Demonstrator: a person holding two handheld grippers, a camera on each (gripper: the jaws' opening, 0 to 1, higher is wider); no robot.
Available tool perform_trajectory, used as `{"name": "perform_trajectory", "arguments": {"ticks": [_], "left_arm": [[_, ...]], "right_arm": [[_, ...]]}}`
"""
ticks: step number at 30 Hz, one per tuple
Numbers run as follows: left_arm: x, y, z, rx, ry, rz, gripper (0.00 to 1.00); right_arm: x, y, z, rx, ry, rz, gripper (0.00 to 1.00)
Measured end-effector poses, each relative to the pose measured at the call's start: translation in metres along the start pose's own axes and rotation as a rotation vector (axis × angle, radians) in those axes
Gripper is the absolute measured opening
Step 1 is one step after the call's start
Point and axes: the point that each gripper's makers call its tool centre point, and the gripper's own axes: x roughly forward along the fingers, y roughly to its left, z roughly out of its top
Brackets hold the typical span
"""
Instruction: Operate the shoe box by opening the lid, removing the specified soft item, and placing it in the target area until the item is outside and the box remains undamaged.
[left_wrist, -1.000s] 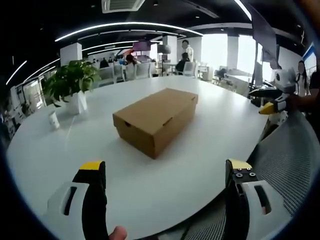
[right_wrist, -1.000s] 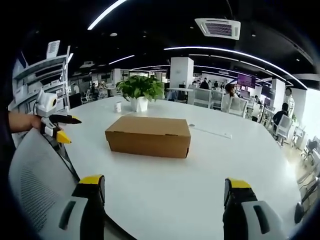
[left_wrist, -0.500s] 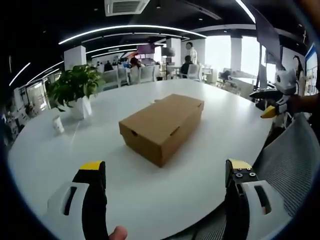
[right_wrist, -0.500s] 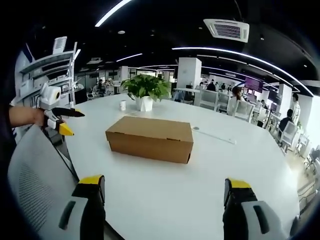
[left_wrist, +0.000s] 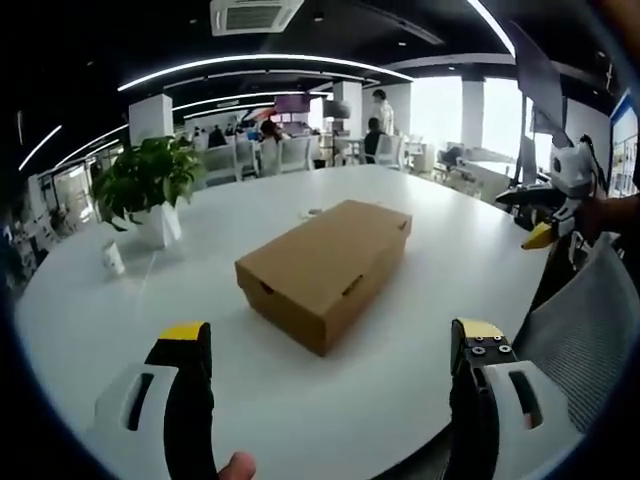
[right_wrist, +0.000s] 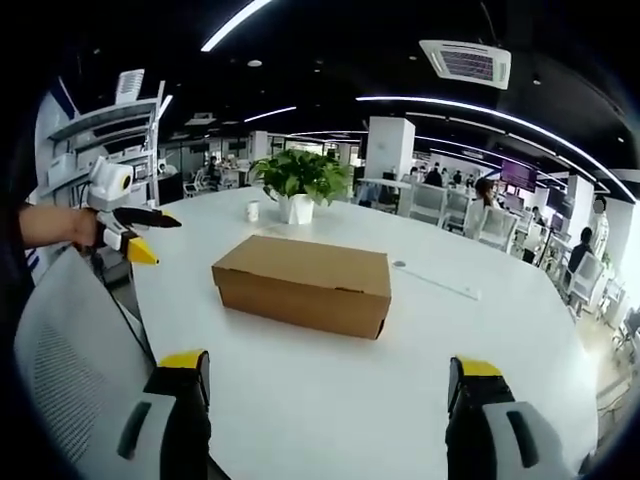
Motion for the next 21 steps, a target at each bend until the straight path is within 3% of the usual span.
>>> {"name": "perform_trajectory", "arguments": {"ticks": [21], "left_arm": [[0.025,-0.004,0.002,-0.030,-0.003,0.000,0.99]], "right_arm": [[0.015,-0.015,0.004,-0.013,-0.012,0.009,0.99]]}}
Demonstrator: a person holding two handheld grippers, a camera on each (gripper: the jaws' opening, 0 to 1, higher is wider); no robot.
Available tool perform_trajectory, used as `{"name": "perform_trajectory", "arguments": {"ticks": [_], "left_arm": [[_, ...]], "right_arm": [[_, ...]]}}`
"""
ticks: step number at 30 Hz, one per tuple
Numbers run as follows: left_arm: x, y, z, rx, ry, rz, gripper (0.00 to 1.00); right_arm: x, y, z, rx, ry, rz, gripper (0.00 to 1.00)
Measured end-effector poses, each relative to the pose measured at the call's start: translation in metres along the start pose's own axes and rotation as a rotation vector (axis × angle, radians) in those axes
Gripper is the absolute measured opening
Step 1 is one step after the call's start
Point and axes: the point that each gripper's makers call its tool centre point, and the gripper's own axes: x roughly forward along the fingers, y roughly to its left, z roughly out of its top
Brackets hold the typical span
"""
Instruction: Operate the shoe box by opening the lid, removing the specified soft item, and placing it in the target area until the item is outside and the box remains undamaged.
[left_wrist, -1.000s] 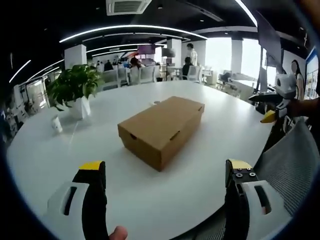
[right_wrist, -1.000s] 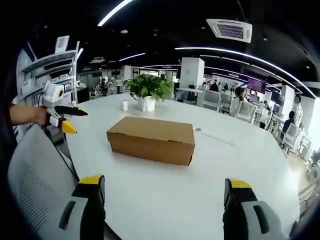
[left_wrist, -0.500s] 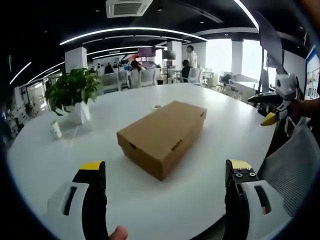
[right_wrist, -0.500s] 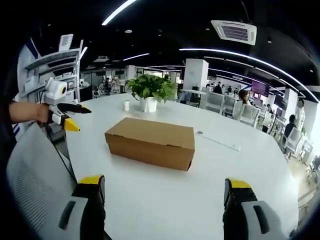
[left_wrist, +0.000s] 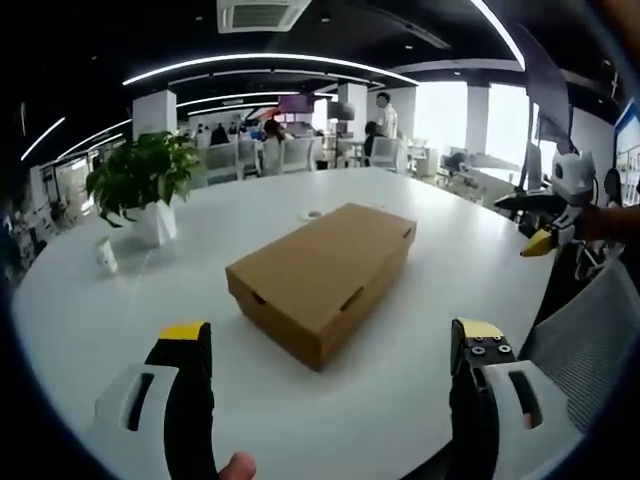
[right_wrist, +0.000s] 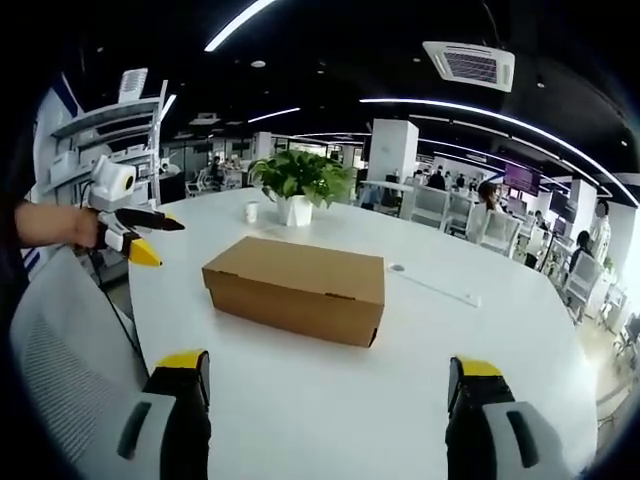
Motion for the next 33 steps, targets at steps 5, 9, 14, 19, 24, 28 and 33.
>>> {"name": "perform_trajectory", "arguments": {"ticks": [5,9,14,19,24,28,33], "left_arm": [[0.004,-0.002,0.001,0.000,-0.001,-0.002,0.99],[0.008,-0.003,0.002,-0.001,-0.001,-0.002,0.98],[0.014,-0.005,0.002,-0.009,-0.003,0.003,0.98],[0.018,-0.005,0.002,-0.018,-0.005,0.011,0.97],[0.022,-0.005,0.001,-0.029,0.000,0.025,0.97],[0.026,-0.007,-0.001,-0.029,0.007,0.032,0.96],[0.031,-0.008,0.000,-0.032,0.006,0.040,0.96]], "right_arm": [[0.004,-0.003,-0.001,-0.015,0.001,0.005,0.99],[0.007,-0.004,0.000,-0.028,0.000,0.011,0.99],[0.012,-0.007,0.001,-0.046,0.000,0.018,0.99],[0.016,-0.010,0.001,-0.048,-0.002,0.027,0.99],[0.020,-0.014,0.002,-0.052,-0.003,0.033,0.98],[0.026,-0.016,0.002,-0.069,-0.010,0.042,0.97],[0.033,-0.019,0.000,-0.078,-0.005,0.057,0.96]]}}
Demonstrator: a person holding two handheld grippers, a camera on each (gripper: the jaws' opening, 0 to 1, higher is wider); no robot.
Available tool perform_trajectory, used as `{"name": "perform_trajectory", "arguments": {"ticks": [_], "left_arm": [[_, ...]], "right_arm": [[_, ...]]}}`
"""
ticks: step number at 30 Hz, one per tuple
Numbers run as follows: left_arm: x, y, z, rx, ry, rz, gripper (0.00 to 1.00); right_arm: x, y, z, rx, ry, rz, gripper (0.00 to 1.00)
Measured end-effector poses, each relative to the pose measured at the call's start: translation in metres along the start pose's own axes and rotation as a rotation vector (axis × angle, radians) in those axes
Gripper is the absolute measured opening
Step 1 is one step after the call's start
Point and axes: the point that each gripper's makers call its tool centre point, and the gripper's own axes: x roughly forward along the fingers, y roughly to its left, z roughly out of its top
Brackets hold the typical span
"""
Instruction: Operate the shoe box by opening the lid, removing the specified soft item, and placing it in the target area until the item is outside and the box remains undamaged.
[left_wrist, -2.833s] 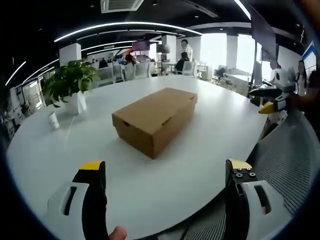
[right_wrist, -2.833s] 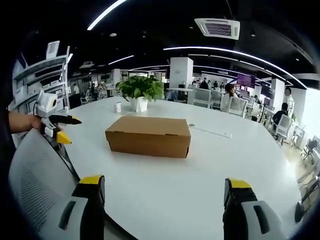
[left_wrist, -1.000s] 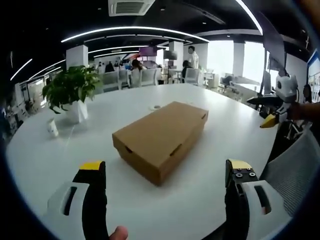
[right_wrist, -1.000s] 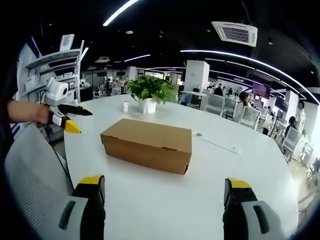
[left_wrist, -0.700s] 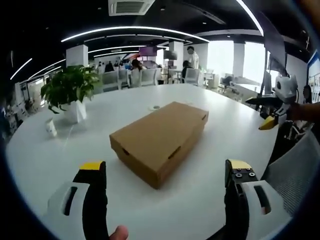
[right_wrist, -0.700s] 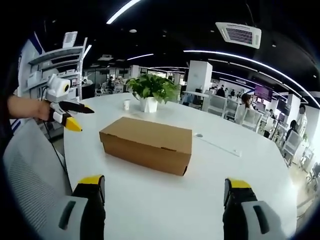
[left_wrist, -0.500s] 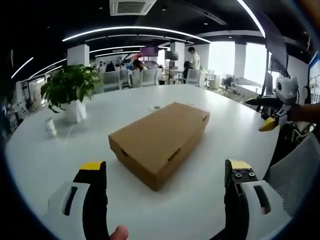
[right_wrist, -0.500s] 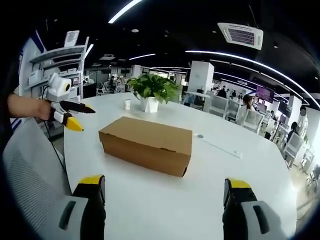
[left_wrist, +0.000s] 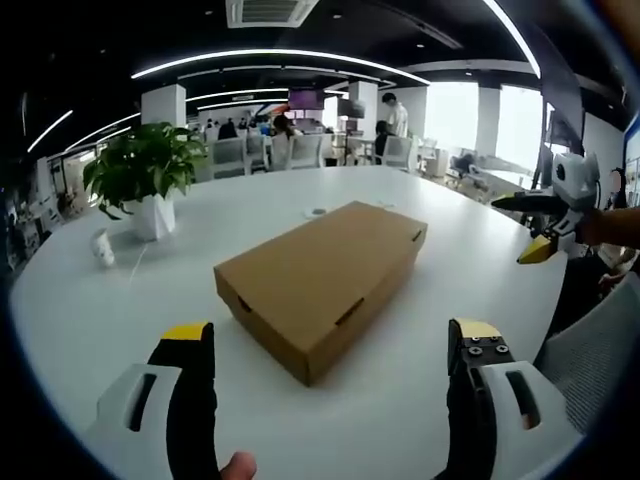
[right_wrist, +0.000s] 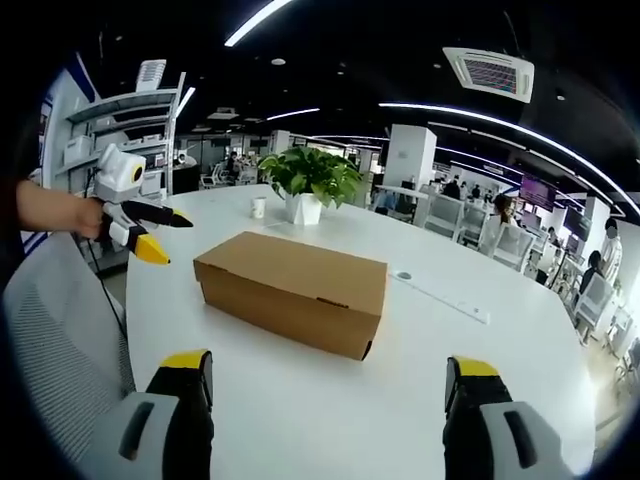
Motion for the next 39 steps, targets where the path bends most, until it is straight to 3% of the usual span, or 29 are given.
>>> {"name": "perform_trajectory", "arguments": {"ticks": [18,27,39], "left_arm": [[0.014,0.002,-0.011,-0.031,0.016,0.032,0.95],[0.021,0.004,-0.008,-0.039,0.012,0.046,0.95],[0.029,0.005,-0.004,-0.051,0.010,0.062,0.94]], "right_arm": [[0.024,-0.011,-0.001,0.012,0.004,0.035,0.95],[0.038,-0.017,0.012,0.026,-0.022,0.040,0.94],[0.050,-0.025,0.011,0.013,-0.012,0.055,0.94]]}}
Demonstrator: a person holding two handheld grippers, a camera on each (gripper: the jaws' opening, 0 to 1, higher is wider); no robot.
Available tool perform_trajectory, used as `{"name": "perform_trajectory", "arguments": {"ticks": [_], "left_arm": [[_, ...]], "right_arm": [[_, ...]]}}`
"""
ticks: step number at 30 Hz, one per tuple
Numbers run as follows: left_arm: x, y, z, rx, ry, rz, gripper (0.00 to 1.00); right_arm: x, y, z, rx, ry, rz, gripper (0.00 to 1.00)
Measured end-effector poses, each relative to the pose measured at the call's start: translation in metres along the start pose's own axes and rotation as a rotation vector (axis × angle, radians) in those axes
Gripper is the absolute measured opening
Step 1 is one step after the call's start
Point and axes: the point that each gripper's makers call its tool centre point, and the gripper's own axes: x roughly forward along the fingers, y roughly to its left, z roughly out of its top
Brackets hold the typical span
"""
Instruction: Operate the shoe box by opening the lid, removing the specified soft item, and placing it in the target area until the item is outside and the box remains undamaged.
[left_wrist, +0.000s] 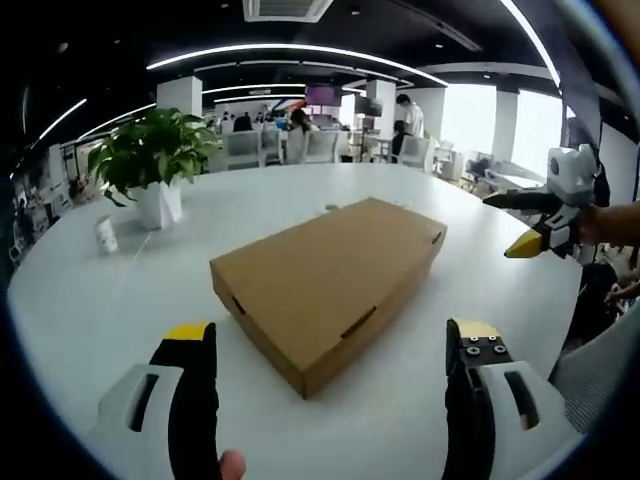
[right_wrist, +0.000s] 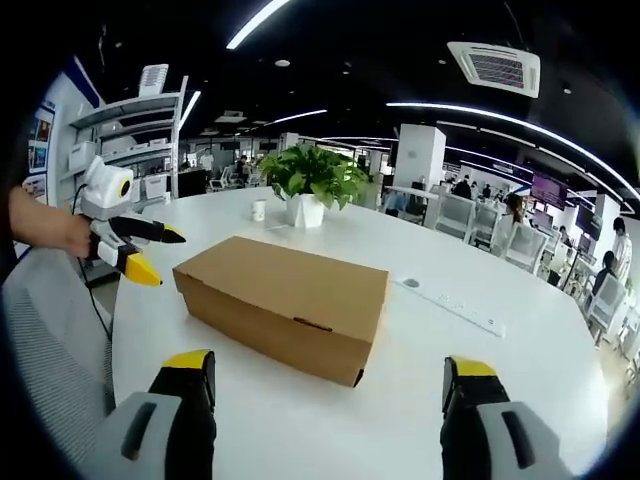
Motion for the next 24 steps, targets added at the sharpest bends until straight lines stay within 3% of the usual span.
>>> {"name": "perform_trajectory", "arguments": {"ticks": [24], "left_arm": [[0.017,0.001,-0.007,-0.039,0.022,0.018,0.92]], "right_arm": [[0.036,-0.003,0.004,-0.021,0.024,0.067,0.91]]}}
